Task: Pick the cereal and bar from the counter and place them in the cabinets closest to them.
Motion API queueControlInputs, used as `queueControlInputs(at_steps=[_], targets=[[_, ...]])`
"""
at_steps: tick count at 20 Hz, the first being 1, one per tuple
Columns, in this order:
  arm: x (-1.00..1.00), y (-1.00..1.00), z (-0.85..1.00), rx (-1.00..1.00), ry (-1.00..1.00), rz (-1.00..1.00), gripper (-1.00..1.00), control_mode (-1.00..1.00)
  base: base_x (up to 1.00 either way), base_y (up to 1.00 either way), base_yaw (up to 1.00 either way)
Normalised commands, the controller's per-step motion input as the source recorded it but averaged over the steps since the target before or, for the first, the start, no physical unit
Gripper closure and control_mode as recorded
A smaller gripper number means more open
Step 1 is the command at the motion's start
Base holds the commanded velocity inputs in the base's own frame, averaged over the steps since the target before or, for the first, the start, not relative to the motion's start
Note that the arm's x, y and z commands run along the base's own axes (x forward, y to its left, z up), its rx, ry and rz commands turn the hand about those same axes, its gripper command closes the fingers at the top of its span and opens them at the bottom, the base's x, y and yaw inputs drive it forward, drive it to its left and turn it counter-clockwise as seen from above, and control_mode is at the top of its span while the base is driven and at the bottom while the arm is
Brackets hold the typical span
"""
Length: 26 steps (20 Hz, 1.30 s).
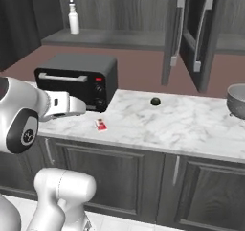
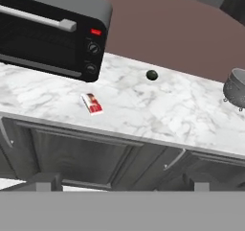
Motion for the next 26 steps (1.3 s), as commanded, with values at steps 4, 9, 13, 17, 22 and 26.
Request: queueControlInputs(at_steps=[4, 9, 13, 17, 22, 26], targets=[[0.0, 0.0, 0.0, 0.0, 0.0, 0.0, -1.0, 1.0, -0.03, 0.3, 0.0], [0.0, 0.0, 0.0, 0.0, 0.0, 0.0, -1.0, 1.0, 0.07, 0.07, 0.0], [0.0, 0.0, 0.0, 0.0, 0.0, 0.0, -1.0, 1.0, 0.4, 0.3, 0.0], [0.0, 0.0, 0.0, 0.0, 0.0, 0.0, -1.0, 1.0, 0.42, 0.36, 0.0], [0.0, 0.0, 0.0, 0.0, 0.0, 0.0, -1.0, 1.0, 0.37, 0.27, 0.0], [0.0, 0.0, 0.0, 0.0, 0.0, 0.0, -1.0, 1.0, 0.45, 0.09, 0.0]])
